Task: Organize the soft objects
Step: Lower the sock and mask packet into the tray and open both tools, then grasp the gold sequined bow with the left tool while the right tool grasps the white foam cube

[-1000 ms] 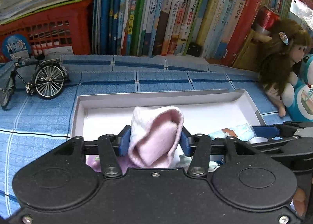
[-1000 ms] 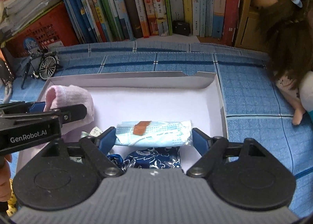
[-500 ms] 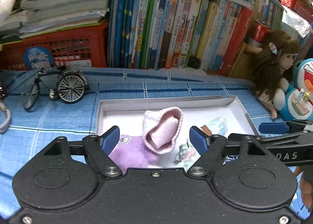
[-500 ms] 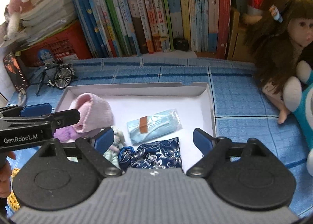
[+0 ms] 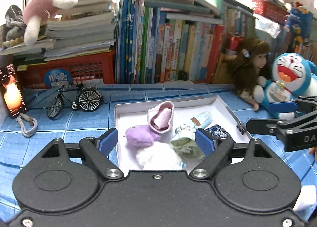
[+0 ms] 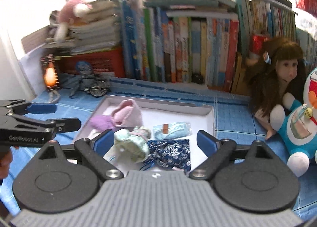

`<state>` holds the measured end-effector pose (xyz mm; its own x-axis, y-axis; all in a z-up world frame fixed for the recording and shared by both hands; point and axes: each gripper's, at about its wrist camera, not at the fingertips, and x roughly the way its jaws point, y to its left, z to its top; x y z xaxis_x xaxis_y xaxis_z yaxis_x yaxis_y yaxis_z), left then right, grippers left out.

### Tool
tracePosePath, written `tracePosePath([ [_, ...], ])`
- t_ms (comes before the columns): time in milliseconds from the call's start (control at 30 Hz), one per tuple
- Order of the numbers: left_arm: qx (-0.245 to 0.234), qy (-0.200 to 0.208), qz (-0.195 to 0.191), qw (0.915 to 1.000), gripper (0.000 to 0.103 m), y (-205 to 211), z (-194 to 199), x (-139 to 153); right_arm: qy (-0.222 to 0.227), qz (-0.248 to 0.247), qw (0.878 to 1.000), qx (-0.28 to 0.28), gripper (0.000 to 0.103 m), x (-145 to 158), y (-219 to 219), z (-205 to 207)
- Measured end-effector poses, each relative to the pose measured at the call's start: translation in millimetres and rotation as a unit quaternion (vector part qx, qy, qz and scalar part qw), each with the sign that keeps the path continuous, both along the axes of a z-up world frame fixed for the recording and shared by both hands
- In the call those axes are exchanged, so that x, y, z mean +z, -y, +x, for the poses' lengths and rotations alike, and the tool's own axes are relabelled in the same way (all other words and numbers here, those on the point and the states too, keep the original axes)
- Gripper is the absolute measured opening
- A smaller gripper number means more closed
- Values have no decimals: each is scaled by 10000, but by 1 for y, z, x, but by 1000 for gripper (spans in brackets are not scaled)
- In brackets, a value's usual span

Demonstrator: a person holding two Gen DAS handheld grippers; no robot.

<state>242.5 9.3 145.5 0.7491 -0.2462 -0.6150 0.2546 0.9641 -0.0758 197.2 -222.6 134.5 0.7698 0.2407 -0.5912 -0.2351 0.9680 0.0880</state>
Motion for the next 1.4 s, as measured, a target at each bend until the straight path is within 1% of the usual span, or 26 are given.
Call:
tracePosePath([
  [167,-86,305,-4,9995,86,-12,-42,4,311,-9,9994,172,97,5,2,-39],
  [233,-115,318,16,9994,86,-17,-56,2,400,-67,9989,234,97,5,2,-53],
  [367,-131,306,-96,9994,86,-31,-80,-3,536,-63,9981,311,97,4,7,-76],
  [533,-2,479,-51,9988,86,-49,-106,-10,732,-9,9971,212,98,2,19,-106],
  [767,265,436,-309,9982,87,-77,-130,-28,1017,-133,9947,-32,101,-9,40,-147],
  [933,623,563,-417,9956,88,-93,-144,-45,1131,-191,9929,-330,103,-26,59,-175],
  [1000,770,644,-425,9940,89,-97,-150,-54,1164,-291,9916,-487,103,-36,65,-185],
  [1133,942,851,-298,9915,91,-98,-158,-75,1318,-386,9875,-770,103,-58,73,-199],
  [1200,1055,869,-256,9903,91,-95,-160,-87,1368,-275,9856,-952,103,-69,76,-205],
  [1300,1035,818,-118,9912,91,-87,-162,-102,1434,-157,9819,-1225,103,-88,81,-211],
  [1400,1202,964,23,9881,91,-82,-163,-116,1591,-64,9754,-1522,103,-107,84,-220],
])
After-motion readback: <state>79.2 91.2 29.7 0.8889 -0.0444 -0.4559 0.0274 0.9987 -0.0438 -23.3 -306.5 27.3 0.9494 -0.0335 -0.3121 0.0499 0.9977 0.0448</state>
